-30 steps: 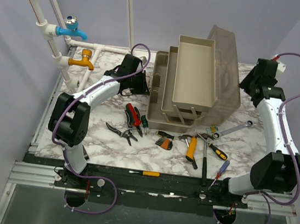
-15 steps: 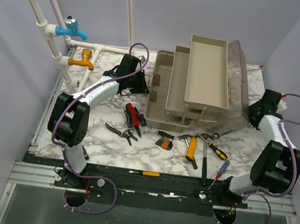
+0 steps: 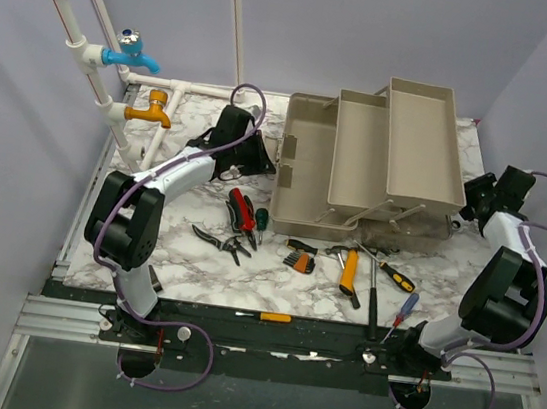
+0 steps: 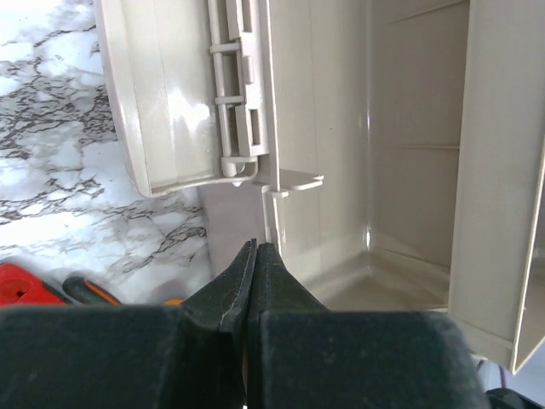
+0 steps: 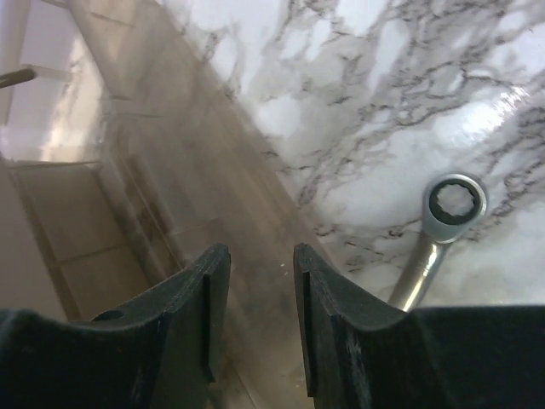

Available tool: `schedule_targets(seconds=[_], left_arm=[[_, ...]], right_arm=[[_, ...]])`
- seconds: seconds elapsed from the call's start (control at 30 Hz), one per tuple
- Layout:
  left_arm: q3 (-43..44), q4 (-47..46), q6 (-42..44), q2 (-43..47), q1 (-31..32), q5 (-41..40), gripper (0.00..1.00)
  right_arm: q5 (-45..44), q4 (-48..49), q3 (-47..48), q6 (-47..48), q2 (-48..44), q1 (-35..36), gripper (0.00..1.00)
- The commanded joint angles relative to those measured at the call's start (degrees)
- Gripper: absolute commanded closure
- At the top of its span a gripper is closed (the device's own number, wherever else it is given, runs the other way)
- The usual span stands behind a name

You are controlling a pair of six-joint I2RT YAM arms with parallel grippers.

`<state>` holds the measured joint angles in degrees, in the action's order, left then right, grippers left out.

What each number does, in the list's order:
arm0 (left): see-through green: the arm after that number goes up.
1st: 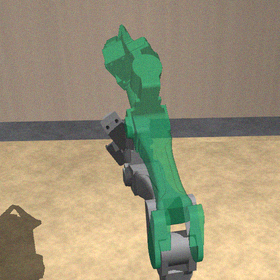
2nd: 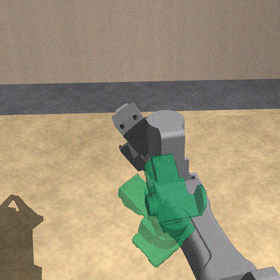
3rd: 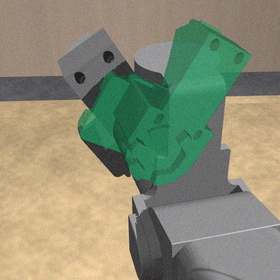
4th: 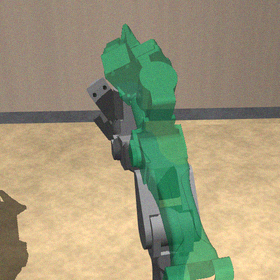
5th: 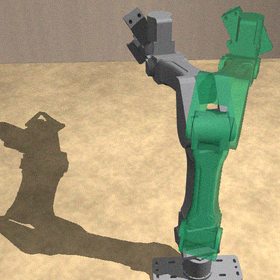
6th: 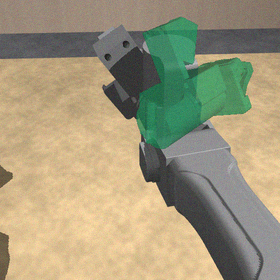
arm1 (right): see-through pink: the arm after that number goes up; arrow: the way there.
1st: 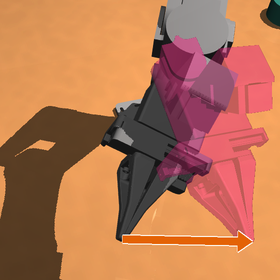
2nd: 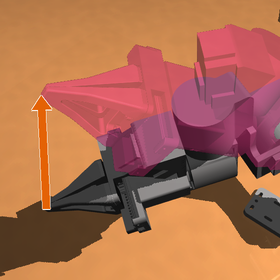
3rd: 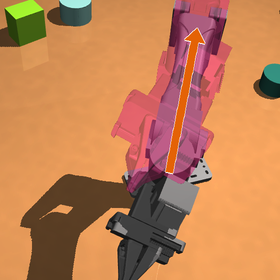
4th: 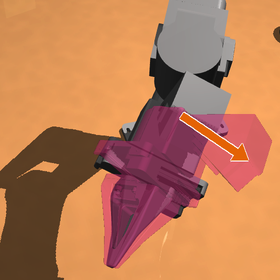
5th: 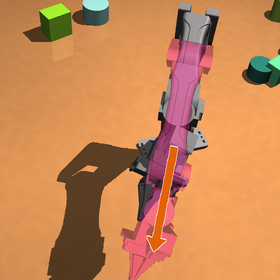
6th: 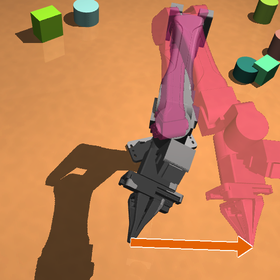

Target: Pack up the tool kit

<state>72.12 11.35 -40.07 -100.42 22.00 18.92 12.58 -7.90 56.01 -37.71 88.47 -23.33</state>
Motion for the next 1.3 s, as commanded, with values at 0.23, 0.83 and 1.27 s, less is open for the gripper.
schedule_targets(seconds=[0.23, 0.83, 1.27], left_arm=[[-2.61, -13.64, -9.28, -1.96, 0.57, 4.84, 1.00], [5.95, -5.28, -4.45, -2.19, 1.38, -0.59, 0.94], [2.20, 8.61, 6.23, 14.96, 1.29, -9.61, 0.27]], right_arm=[[12.98, 1.22, 10.31, -0.49, 6.51, 4.53, 0.55], [-10.28, -8.36, 18.85, -0.88, 0.94, 6.32, 0.26], [-13.29, -14.76, 14.32, 3.92, -18.95, 6.50, 0.12]])
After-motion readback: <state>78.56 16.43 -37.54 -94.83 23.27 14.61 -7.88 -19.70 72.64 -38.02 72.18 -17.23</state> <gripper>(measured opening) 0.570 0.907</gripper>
